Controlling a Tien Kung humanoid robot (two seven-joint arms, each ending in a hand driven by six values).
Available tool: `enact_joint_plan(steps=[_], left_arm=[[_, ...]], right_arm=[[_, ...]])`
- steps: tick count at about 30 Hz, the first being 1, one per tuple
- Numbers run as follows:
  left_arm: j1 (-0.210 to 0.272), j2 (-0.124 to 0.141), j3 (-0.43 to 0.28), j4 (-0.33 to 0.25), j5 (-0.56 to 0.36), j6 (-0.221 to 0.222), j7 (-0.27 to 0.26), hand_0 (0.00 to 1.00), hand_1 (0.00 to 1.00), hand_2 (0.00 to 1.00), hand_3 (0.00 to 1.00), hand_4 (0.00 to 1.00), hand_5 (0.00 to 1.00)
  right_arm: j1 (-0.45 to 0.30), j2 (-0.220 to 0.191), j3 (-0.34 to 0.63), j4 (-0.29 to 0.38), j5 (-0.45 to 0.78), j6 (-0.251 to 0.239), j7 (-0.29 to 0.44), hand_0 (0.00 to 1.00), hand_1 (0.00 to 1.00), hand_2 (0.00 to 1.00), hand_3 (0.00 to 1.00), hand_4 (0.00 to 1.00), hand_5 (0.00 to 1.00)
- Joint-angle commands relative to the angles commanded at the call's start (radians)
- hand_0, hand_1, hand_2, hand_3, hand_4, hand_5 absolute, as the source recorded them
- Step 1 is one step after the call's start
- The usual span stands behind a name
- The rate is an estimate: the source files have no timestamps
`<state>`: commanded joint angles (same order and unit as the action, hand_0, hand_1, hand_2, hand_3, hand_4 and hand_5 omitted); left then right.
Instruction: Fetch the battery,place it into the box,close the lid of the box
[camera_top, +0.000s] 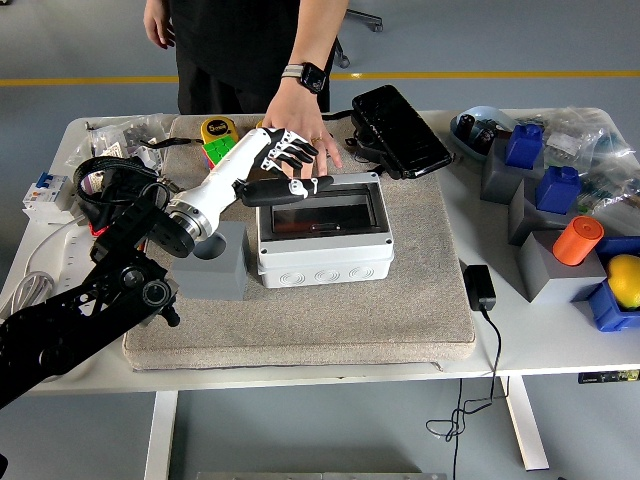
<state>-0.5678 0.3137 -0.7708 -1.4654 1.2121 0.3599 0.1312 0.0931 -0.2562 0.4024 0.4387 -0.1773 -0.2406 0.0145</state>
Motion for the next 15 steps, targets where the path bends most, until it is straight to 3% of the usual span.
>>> enact_joint_plan(steps=[3,4,7,15], left_arm=[[0.033,-0.004,-0.053,0.009,-0.12,0.032,-0.099,0.481,0.632,0.618,0.586,0.907,0.417],[0.047,-0.006,-0.076,0.012,-0.159,0.04,-0.13,0.533,0.641,0.622,0.588,0.907,0.419],[0.08,-0.011,-0.136,0.018,-0.24,0.057,-0.193,0.533,0.641,0.622,0.588,0.907,0.419],[0.164,0.009,-0.259,0.03,-0.246,0.056,-0.22,0.537,0.641,0.619,0.592,0.907,0.421]], right_arm=[[0.001,0.0,-0.002,-0.002,0.003,0.001,0.0,0.605,0.63,0.591,0.558,0.9,0.454],[0.002,0.0,-0.002,-0.003,0.004,0.002,0.0,0.607,0.63,0.592,0.558,0.9,0.454],[0.004,-0.001,-0.003,-0.005,0.008,0.003,-0.001,0.607,0.63,0.592,0.558,0.9,0.454],[0.002,-0.004,0.007,-0.012,0.011,0.005,-0.003,0.607,0.63,0.591,0.558,0.9,0.454]])
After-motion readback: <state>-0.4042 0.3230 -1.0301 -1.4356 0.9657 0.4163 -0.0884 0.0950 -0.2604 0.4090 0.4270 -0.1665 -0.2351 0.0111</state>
